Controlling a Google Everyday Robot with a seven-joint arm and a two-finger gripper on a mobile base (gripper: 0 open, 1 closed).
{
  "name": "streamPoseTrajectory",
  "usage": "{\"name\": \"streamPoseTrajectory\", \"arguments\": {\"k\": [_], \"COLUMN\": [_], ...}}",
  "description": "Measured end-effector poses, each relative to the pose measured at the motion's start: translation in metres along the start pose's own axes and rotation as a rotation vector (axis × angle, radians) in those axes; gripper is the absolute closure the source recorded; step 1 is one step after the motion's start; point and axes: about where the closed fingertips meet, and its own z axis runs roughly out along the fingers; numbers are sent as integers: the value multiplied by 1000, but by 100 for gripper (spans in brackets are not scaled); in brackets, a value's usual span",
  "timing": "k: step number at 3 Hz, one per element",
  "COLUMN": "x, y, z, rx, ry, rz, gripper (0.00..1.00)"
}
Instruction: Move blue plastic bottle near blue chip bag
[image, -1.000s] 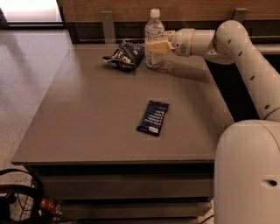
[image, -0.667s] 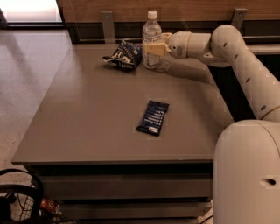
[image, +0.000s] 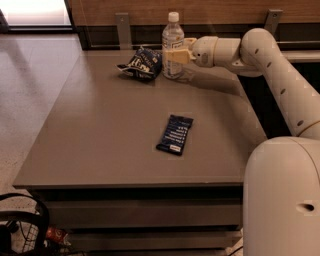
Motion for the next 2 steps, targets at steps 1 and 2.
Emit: {"name": "streamPoseTrajectory", "arguments": {"k": [1,2], "x": [-1,-1], "y": [0,0], "z": [0,0], "rx": [0,0], "ry": [0,0], "rz": [0,0], "gripper": [30,5]}}
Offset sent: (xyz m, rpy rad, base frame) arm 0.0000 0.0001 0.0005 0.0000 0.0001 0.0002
